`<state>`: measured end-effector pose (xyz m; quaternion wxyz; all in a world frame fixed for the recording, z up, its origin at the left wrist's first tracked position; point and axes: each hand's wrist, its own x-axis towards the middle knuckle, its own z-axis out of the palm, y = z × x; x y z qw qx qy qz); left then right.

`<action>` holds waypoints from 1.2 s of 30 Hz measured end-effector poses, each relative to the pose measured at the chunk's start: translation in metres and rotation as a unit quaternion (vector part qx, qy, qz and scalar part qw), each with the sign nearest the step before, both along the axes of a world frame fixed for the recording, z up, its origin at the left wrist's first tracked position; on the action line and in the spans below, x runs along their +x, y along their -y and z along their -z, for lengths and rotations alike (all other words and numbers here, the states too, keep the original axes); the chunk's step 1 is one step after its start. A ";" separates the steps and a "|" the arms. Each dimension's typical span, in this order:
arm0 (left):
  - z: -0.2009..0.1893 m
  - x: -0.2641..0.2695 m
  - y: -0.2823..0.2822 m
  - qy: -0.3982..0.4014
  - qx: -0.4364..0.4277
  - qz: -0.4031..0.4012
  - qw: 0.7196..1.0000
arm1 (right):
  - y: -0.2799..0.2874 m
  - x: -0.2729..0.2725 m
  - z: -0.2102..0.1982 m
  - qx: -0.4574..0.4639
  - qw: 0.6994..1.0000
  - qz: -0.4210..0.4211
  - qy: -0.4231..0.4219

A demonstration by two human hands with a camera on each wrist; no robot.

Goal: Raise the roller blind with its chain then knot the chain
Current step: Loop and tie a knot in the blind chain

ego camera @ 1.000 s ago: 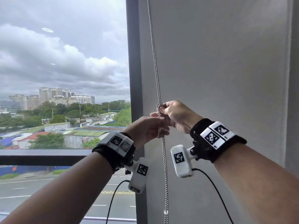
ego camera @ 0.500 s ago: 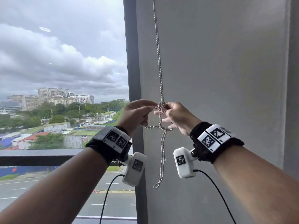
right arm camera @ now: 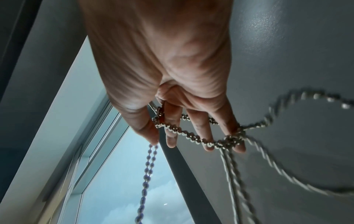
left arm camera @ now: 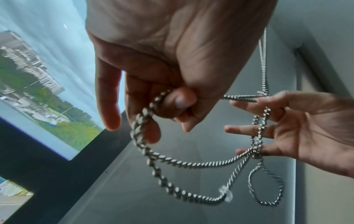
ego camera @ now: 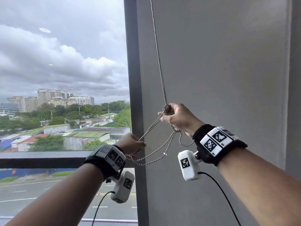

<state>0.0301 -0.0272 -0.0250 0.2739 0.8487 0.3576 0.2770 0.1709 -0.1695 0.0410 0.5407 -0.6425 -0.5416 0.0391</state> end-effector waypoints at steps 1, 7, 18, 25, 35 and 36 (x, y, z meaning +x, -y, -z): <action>0.002 0.000 -0.003 0.009 -0.010 0.005 1.000 | 0.000 0.001 0.001 0.002 1.000 -0.003 0.005; -0.007 0.012 0.014 0.188 -0.194 0.135 0.953 | 0.001 -0.004 0.004 -0.019 0.998 -0.046 -0.041; 0.008 0.040 0.048 0.088 -0.075 0.156 0.981 | 0.000 -0.014 0.002 -0.053 0.988 -0.103 -0.103; 0.010 0.037 0.036 0.062 -0.138 0.001 0.989 | -0.002 0.002 0.007 -0.012 0.991 -0.074 -0.108; -0.013 0.052 0.054 0.362 -0.255 0.163 0.882 | -0.012 0.005 0.012 -0.002 0.992 -0.086 -0.090; -0.015 0.053 0.054 0.374 -0.248 0.171 0.877 | -0.012 0.006 0.014 -0.001 0.993 -0.084 -0.077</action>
